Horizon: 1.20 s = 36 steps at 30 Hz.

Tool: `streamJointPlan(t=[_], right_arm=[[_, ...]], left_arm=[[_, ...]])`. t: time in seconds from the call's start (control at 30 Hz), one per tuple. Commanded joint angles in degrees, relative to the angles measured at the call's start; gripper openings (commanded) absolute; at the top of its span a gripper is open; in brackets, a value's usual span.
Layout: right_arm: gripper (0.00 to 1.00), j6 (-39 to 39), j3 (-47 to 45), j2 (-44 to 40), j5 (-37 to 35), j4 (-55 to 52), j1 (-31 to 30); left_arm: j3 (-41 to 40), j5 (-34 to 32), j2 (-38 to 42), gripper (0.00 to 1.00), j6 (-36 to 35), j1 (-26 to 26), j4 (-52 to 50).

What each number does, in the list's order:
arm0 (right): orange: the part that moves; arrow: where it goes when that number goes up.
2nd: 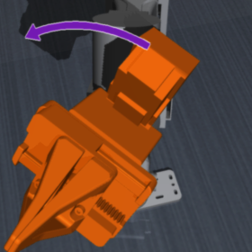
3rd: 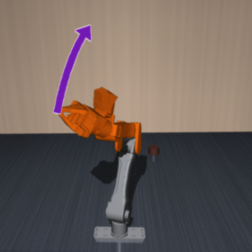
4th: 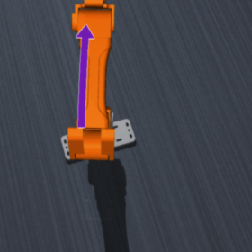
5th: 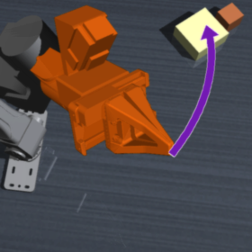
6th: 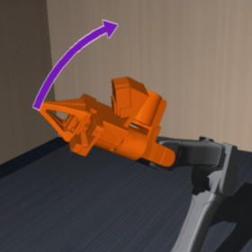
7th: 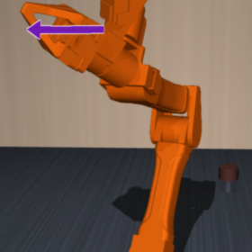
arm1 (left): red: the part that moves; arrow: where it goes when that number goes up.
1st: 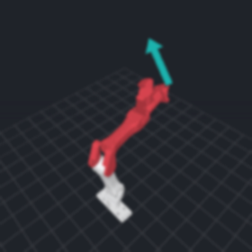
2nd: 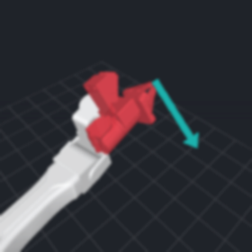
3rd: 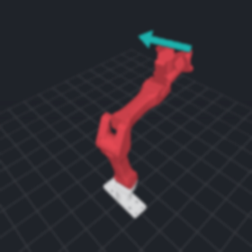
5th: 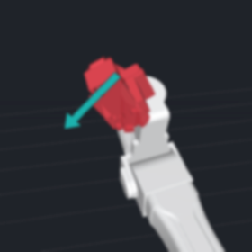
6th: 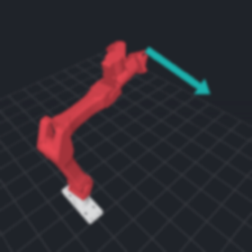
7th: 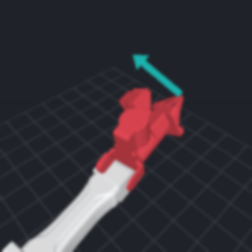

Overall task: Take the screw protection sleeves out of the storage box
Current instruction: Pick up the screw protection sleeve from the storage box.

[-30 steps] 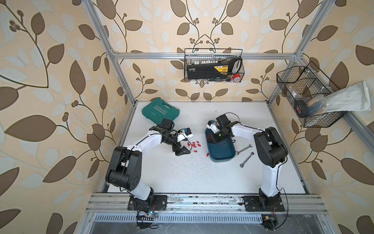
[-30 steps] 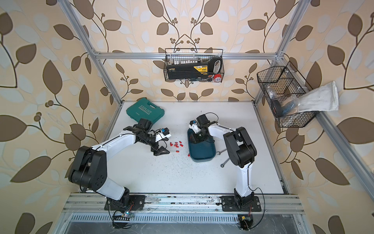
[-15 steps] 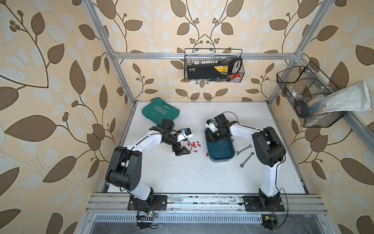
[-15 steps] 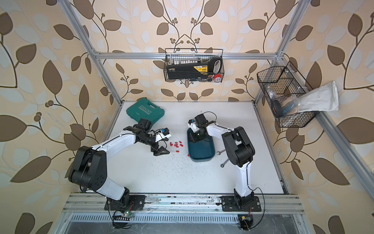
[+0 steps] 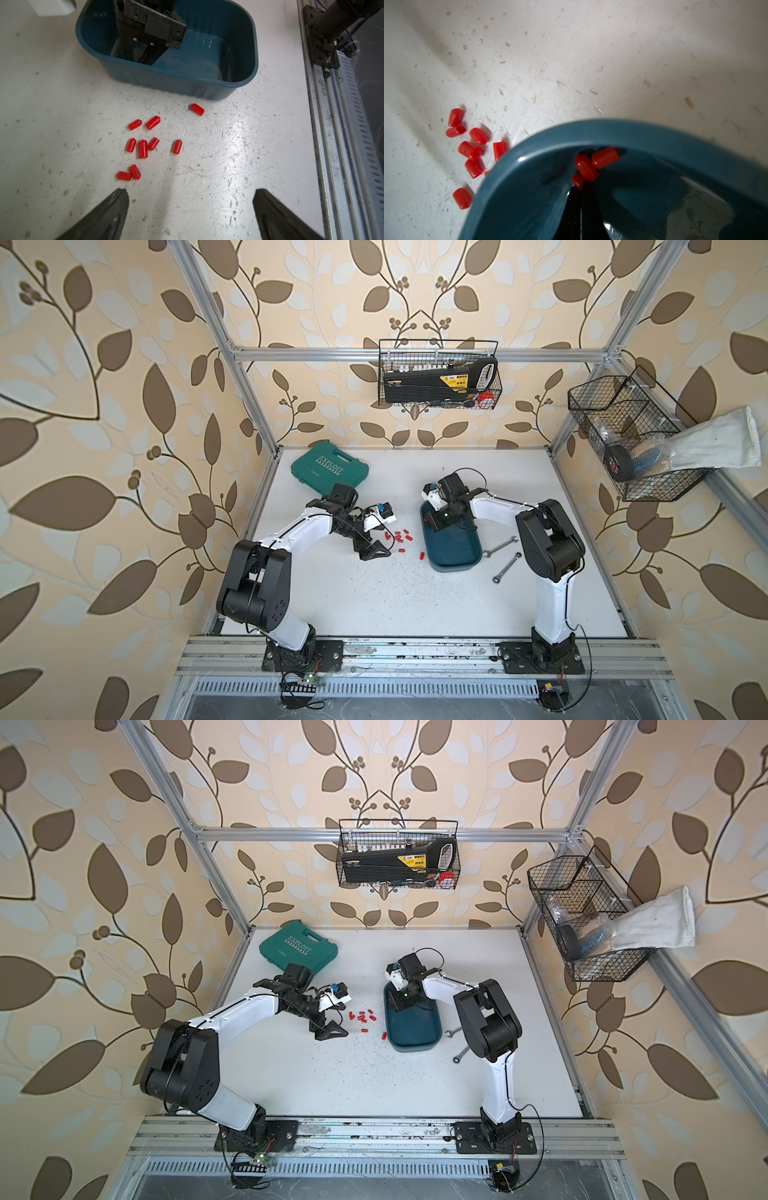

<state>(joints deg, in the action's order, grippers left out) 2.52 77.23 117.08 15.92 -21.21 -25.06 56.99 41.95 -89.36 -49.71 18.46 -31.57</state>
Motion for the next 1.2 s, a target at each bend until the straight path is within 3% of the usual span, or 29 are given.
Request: streamJointPlan(t=[0.0,0.4,0.53,0.77,0.97,1.17], right_arm=[[0.0,-1.6,-1.5,-1.6,-1.8,-2.5,0.8],[0.0,-7.9,-5.2,-9.4,2.9,-4.1,2.7],[0.0,-12.7,-7.3,-13.6,8.6,-4.4,2.6],[0.0,-19.5,-6.9,-18.9,15.4,-8.4,-4.0],[0.0,-19.7,-2.9,-14.4,11.0,-9.3,-12.8],[0.0,-18.6,1.9,-5.2,4.4,-9.1,-16.9]], left_arm=[[1.1,0.1,2.4,0.99,-1.4,0.2,-0.7],[1.1,-0.3,3.1,0.99,-1.7,0.1,-0.9],[1.1,0.3,3.7,0.99,-1.8,-0.4,-1.0],[0.1,5.3,4.9,0.99,-3.6,-6.6,-1.7],[-0.6,8.1,6.3,0.99,-6.3,-12.5,-4.1],[-0.4,8.6,10.1,0.99,-6.4,-15.6,-5.3]])
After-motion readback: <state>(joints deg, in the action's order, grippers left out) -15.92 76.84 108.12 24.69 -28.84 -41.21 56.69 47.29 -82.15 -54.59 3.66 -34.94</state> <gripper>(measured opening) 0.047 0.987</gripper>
